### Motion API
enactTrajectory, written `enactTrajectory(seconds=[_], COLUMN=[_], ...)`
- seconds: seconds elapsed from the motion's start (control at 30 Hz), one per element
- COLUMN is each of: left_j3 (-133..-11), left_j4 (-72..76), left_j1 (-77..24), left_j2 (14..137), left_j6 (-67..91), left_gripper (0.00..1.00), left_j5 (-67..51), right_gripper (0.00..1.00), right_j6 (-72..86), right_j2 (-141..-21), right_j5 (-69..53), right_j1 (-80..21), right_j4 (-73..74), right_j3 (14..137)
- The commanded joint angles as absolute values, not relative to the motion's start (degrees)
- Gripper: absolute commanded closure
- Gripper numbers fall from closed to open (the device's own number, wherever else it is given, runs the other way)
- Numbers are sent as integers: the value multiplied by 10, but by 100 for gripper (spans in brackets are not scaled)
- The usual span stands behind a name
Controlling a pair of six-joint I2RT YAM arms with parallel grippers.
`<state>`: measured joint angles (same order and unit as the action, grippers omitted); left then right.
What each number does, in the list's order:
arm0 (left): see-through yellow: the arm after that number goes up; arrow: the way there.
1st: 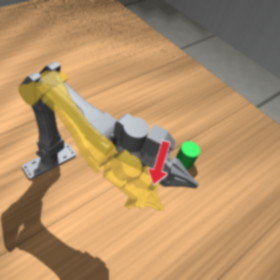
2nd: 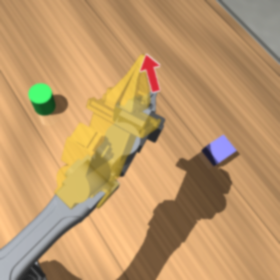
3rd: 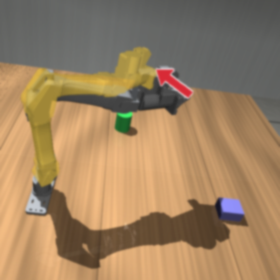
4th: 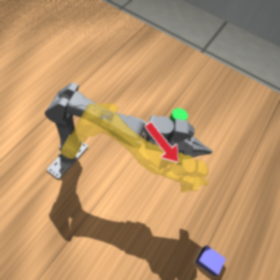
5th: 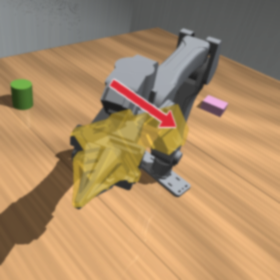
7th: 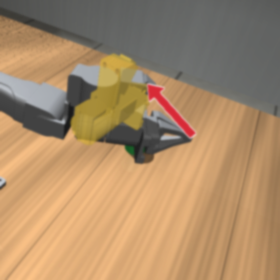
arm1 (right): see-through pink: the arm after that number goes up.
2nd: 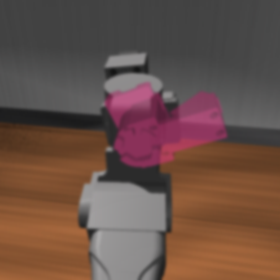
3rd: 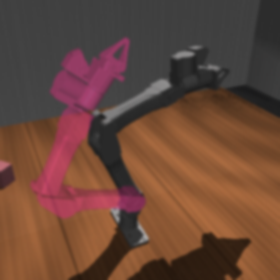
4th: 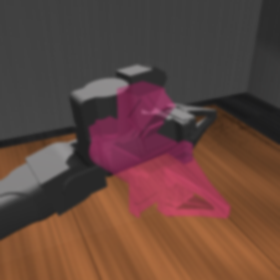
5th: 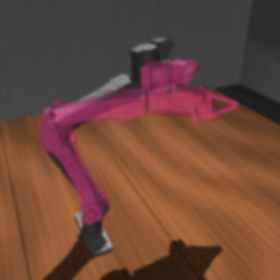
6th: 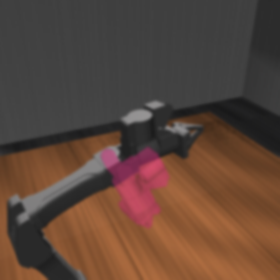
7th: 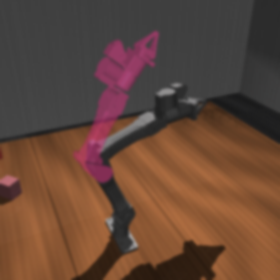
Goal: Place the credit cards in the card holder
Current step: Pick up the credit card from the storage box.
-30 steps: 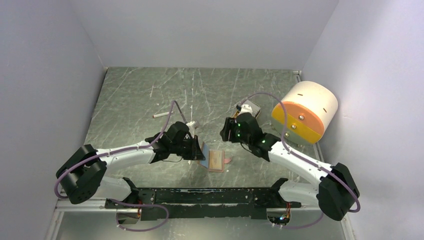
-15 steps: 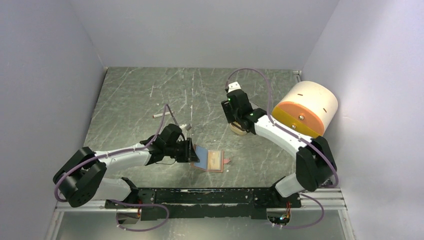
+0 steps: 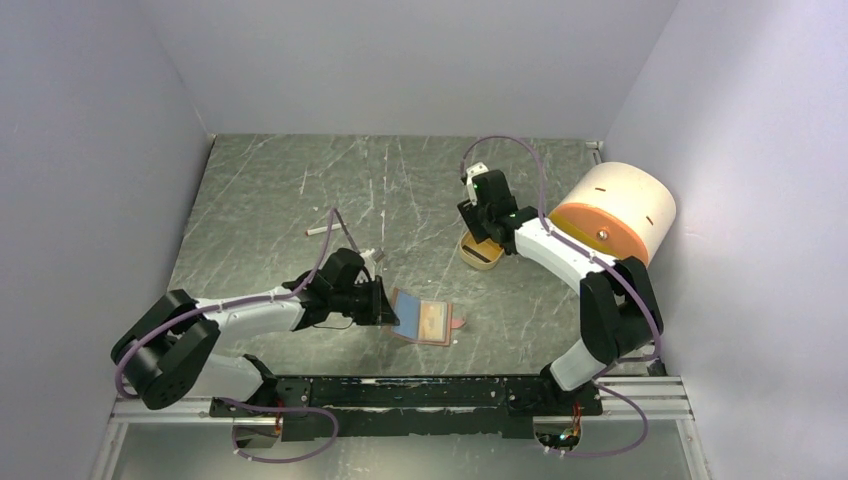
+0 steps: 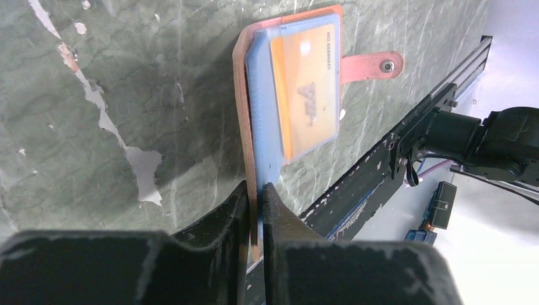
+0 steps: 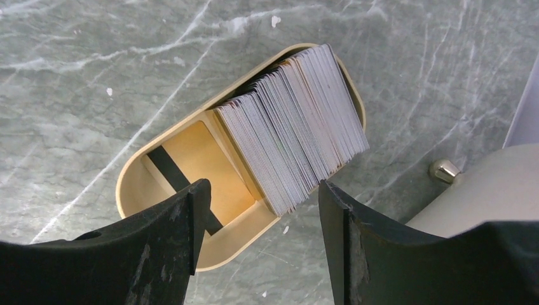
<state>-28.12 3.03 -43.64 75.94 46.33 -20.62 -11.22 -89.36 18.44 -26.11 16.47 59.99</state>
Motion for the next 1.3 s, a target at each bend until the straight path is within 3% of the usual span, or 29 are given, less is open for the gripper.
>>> enactTrajectory(seconds=[0.0,0.37,1.27], left_j3=[-285,-261,-247], left_j4=[75,112,118], left_j1=[-434,-433,-433], left_j2=[775,775,758], left_j6=[465,478,495], left_gripper=[84,79,77], left_j5=[-237,-247,-244], right_gripper=[34,33,33], right_j6=[-136,-215,-286], right_j2=[-909,-894,-968], right_j5=[162,136,279], right_j1=[-245,-242,-289], right_j4=[162,162,70], right_j3=[615,597,572])
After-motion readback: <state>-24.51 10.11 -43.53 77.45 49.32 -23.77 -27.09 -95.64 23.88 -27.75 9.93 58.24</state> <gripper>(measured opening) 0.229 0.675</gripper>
